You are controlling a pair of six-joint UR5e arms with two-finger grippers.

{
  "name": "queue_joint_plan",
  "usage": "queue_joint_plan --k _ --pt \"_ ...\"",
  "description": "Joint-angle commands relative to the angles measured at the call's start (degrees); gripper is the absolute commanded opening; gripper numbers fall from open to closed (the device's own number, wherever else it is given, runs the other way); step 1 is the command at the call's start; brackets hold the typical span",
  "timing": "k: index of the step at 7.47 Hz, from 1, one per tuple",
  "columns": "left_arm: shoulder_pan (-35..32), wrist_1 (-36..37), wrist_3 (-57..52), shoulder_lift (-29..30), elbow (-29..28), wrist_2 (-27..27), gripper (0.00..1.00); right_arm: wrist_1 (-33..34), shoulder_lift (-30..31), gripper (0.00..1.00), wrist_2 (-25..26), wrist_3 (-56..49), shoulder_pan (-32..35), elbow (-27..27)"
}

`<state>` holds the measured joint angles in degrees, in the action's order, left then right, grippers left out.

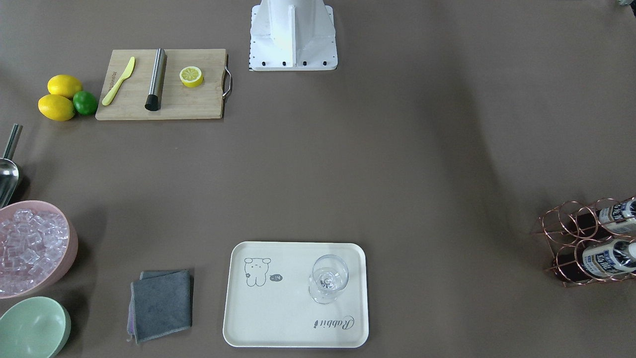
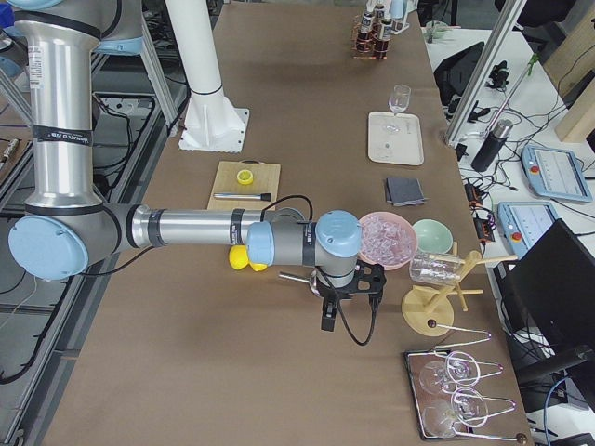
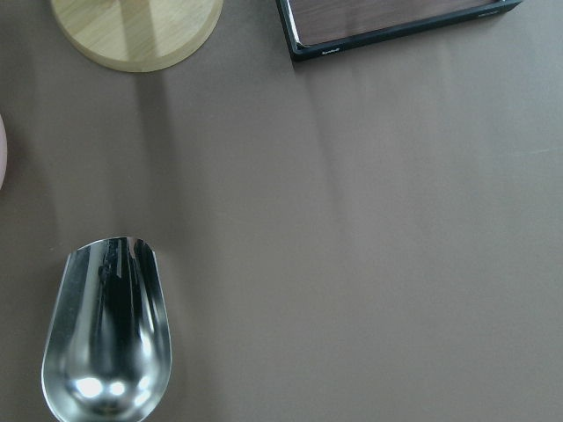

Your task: Take tea from basket to plate

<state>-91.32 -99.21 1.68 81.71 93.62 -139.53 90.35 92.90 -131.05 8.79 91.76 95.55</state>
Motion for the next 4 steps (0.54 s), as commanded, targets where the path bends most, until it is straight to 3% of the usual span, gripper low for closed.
queue_joint_plan --k 1,4 --pt "-0.2 0.0 -0.1 0.6 -0.3 -0.4 0.98 0.0 0.0 1.00 0.0 0.0 0.0 0.0" --pt "0.0 -0.2 -2.0 3.7 1.4 -0.1 0.98 0.0 0.0 1.00 0.0 0.1 0.0 0.0"
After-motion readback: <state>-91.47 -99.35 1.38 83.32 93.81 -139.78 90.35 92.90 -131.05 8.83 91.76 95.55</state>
